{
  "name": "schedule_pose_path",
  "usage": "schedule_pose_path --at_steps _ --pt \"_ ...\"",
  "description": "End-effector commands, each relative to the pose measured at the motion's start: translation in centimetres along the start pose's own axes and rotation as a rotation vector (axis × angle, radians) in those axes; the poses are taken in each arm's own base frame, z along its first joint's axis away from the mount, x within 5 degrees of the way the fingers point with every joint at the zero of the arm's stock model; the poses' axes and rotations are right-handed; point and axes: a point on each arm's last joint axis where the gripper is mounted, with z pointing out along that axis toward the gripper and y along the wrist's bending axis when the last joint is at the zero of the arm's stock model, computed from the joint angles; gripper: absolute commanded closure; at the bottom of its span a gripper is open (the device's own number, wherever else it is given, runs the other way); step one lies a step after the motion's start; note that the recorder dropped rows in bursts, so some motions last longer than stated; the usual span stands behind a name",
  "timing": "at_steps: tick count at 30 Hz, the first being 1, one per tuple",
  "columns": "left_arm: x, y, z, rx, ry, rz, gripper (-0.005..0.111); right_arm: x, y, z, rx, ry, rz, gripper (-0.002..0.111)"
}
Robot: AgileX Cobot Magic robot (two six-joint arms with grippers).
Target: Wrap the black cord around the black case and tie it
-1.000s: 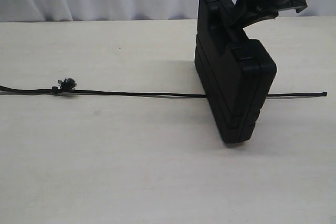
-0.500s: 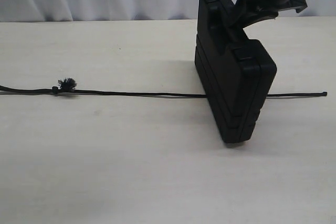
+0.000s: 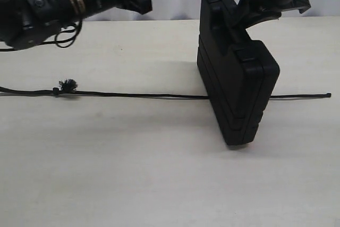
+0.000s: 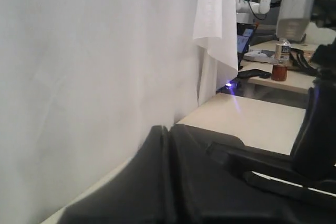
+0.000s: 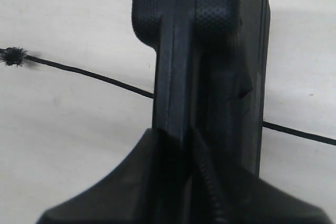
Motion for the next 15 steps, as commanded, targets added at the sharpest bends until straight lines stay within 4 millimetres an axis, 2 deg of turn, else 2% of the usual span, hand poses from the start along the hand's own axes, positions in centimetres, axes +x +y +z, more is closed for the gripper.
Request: schedule_pose_path --at_steps 1,10,15 --pt "1.8 -1.0 3.6 0.069 0.006 0.048 0.107 1.0 -3.8 3.7 0.196 0.163 -0.073 0.104" --pt "3.7 -3.7 7.9 0.165 -0.010 0.119 0.107 0.9 -3.8 3.7 0.196 0.156 -0.074 0.104" --pt "4.2 -3.9 8.9 0.159 0.006 0.152 0.107 0.9 -3.8 3.7 0.196 0.156 -0.075 0.104"
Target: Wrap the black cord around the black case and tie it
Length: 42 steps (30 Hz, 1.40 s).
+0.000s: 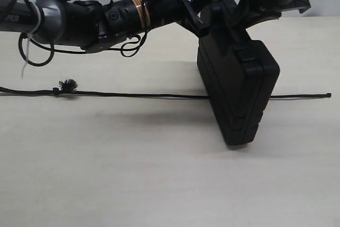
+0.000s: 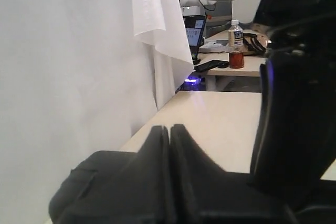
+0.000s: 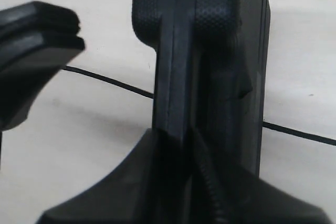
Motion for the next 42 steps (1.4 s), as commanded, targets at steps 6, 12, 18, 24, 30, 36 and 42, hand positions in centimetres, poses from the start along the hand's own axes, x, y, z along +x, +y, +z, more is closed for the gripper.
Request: schedule_pose_path --at_steps 6,12,18,24,30,36,42 --pt "1.7 0.9 0.6 -0.094 0.180 0.082 0.107 0.9 -3.8 3.7 0.196 0.154 -0.076 0.104" --pt "4.2 -1.0 1.0 0.111 0.160 0.123 0.107 0.9 -4.0 4.3 0.197 0.169 -0.072 0.104" --pt "3.7 -1.1 1.1 0.116 0.111 0.101 0.107 1.0 -4.1 5.1 0.195 0.190 -0.076 0.104" --pt "3.7 -1.3 1.2 0.119 0.112 0.072 0.107 1.0 -4.0 4.8 0.197 0.186 -0.089 0.104" --pt "3.8 -2.2 1.6 0.131 0.130 0.075 0.107 0.3 -3.3 2.6 0.197 0.071 -0.105 0.104" --pt "4.8 -2.1 1.7 0.080 0.247 0.098 0.107 0.3 -2.6 1.5 0.160 0.037 -0.139 0.073" --pt "5.0 -2.2 1.7 0.088 0.258 0.106 0.107 -0.7 -1.7 -0.1 0.134 -0.031 -0.161 0.066"
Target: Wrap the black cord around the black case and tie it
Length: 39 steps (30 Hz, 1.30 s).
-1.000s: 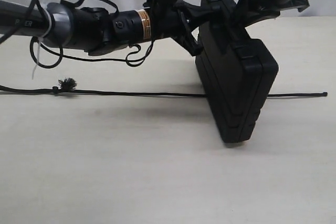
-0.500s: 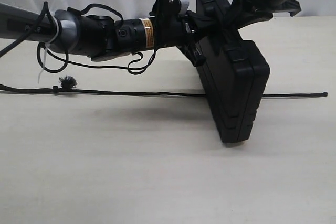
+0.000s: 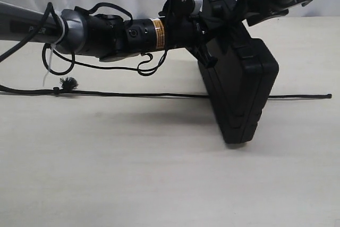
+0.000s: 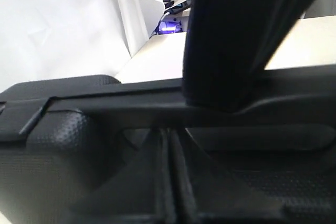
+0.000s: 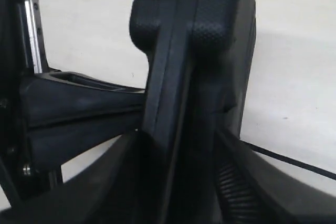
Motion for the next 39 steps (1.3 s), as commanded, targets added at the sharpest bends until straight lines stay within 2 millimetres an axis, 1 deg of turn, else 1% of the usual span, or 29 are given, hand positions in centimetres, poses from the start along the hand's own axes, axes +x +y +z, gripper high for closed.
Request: schedule_pose_path --at_steps 1,3,6,8,11,12,15,19,21,23,25,28,33,39 --pt "1.0 0.0 0.0 -0.006 0.067 0.010 0.107 -0.3 -1.5 0.4 0.101 0.031 -0.048 0.066" --pt "1.0 0.0 0.0 -0.006 0.067 0.010 0.107 -0.7 -1.0 -0.6 0.097 -0.004 -0.056 0.066" --pt "1.0 0.0 0.0 -0.007 0.068 0.009 0.107 -0.8 -0.5 -1.0 0.053 -0.018 -0.080 0.066" --pt "1.0 0.0 0.0 -0.007 0.068 0.009 0.107 -0.6 0.0 -0.8 -0.008 0.004 -0.100 0.066" --pt "1.0 0.0 0.0 -0.010 0.074 0.009 0.107 -0.5 0.6 0.1 -0.102 0.036 -0.100 0.066" --pt "1.1 0.0 0.0 -0.015 0.082 0.009 0.107 -0.5 0.4 0.5 -0.103 0.044 -0.099 0.066" --pt "1.3 0.1 0.0 -0.026 0.102 0.009 0.107 -0.6 0.5 0.4 -0.099 0.026 -0.104 0.066" --pt "1.4 0.1 0.0 -0.025 0.116 0.004 0.107 -1.0 0.7 -1.1 -0.085 -0.048 -0.116 0.066" --pt "1.4 0.1 0.0 -0.025 0.116 0.004 0.107 -1.0 0.8 -1.4 -0.084 -0.058 -0.118 0.066" --pt "1.4 0.1 0.0 -0.025 0.116 0.004 0.107 -0.9 0.6 -1.4 -0.064 -0.048 -0.122 0.067" --pt "1.4 0.1 0.0 -0.025 0.116 0.002 0.107 -0.7 0.3 -1.2 0.000 -0.020 -0.119 0.069" --pt "1.4 0.1 0.0 -0.025 0.116 -0.005 0.107 -0.4 0.0 -0.9 0.080 0.020 -0.116 0.069" --pt "1.3 -0.3 0.2 -0.018 0.120 -0.002 0.107 -0.4 1.0 -0.6 0.020 0.025 -0.121 0.069" --pt "1.1 -1.3 0.8 0.003 0.122 0.008 0.107 -0.2 1.0 -0.3 0.008 0.052 -0.107 0.069"
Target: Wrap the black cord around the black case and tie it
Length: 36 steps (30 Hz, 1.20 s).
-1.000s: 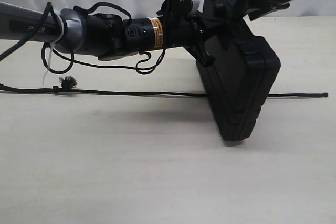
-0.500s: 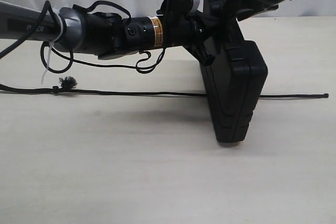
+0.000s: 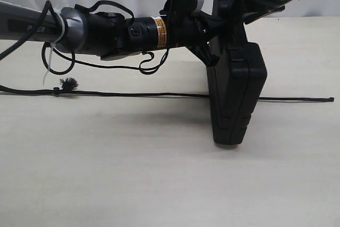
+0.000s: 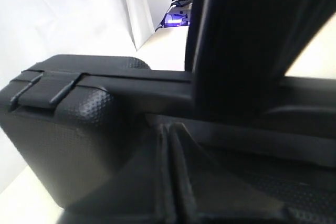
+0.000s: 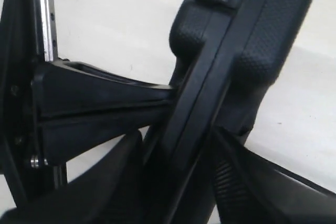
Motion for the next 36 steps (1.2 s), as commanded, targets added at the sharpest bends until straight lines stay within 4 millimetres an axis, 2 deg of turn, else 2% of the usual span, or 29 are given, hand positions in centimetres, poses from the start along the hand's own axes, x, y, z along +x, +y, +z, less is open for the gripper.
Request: schedule_pose_path --at_steps 1,5,9,12,17,21,31,34,36 --pt "1.4 -1.0 0.6 0.015 0.086 0.025 0.107 0.4 -0.2 0.6 0.001 0.054 -0.004 0.069" --pt "1.6 -0.8 0.6 0.001 0.107 0.026 0.107 0.5 -0.5 1.3 0.009 0.081 0.006 0.069" --pt "1.8 -0.7 0.5 -0.015 0.133 0.027 0.107 0.9 -1.1 2.9 0.028 0.150 0.022 0.069" --pt "1.9 -0.6 0.5 -0.022 0.145 0.028 0.107 0.8 -1.5 3.0 0.064 0.140 0.028 0.070" --pt "2.1 -0.5 0.5 -0.035 0.165 0.029 0.107 0.7 -1.8 2.1 0.128 0.119 0.026 0.084" --pt "2.2 -0.5 0.5 -0.040 0.174 0.029 0.107 0.8 -1.6 1.8 0.120 0.124 0.024 0.104" --pt "2.6 -0.9 0.4 0.014 0.215 0.068 0.107 0.5 -1.0 -0.5 0.119 0.041 0.016 0.104" --pt "2.7 -1.1 0.4 0.040 0.236 0.081 0.107 0.6 -0.9 -0.4 0.114 0.056 0.019 0.103" --pt "2.8 -1.2 0.3 0.048 0.242 0.080 0.107 0.6 -1.0 -0.3 0.114 0.060 0.022 0.098"
